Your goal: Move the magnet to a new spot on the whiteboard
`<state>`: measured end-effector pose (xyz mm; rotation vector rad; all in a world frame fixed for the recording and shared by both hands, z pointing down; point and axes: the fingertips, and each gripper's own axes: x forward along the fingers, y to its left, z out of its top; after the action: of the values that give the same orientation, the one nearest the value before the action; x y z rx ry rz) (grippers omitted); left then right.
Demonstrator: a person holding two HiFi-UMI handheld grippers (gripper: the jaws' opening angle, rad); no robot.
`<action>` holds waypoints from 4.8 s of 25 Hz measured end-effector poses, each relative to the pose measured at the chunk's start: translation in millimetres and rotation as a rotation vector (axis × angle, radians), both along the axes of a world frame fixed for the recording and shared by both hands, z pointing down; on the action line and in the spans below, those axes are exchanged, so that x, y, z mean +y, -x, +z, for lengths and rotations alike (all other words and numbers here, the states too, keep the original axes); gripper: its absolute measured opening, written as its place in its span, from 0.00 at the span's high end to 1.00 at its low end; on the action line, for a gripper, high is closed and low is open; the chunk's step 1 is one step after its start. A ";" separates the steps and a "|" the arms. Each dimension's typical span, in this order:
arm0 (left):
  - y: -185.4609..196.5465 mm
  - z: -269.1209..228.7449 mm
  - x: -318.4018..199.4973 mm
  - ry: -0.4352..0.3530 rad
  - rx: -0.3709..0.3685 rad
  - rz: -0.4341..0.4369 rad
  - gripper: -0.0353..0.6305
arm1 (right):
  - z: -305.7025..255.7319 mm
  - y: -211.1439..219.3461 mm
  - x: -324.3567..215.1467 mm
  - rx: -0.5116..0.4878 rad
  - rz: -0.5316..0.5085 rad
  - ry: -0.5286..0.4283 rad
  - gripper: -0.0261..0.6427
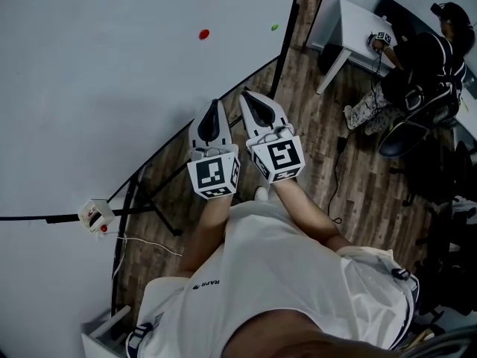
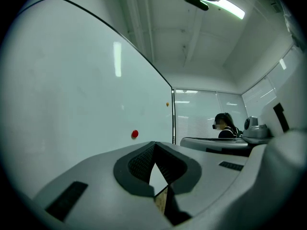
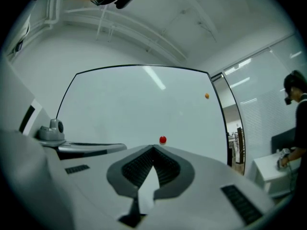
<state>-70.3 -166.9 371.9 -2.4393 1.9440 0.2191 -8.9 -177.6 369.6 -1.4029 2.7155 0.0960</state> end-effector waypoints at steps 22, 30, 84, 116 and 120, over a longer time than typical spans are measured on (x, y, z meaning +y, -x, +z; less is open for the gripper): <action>6.5 -6.4 -21.4 0.004 -0.033 -0.076 0.94 | -3.1 5.3 -29.0 -0.028 -0.065 0.009 0.94; 13.8 -2.0 -20.3 0.010 -0.038 -0.056 0.94 | -2.0 17.3 -45.6 -0.011 -0.094 0.032 0.94; 35.9 4.1 -37.7 0.004 -0.029 -0.081 0.94 | -14.5 56.9 -117.0 0.027 -0.117 0.020 0.87; 41.7 12.8 -51.7 0.027 -0.033 -0.074 0.94 | -8.9 75.1 -157.9 0.066 -0.122 0.043 0.75; 42.3 14.4 -52.5 0.031 -0.034 -0.077 0.94 | -9.2 76.8 -162.2 0.070 -0.119 0.043 0.75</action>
<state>-112.6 -219.5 386.3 -2.3642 2.0377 0.1469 -85.7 -339.9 360.4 -1.2676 2.8676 0.0818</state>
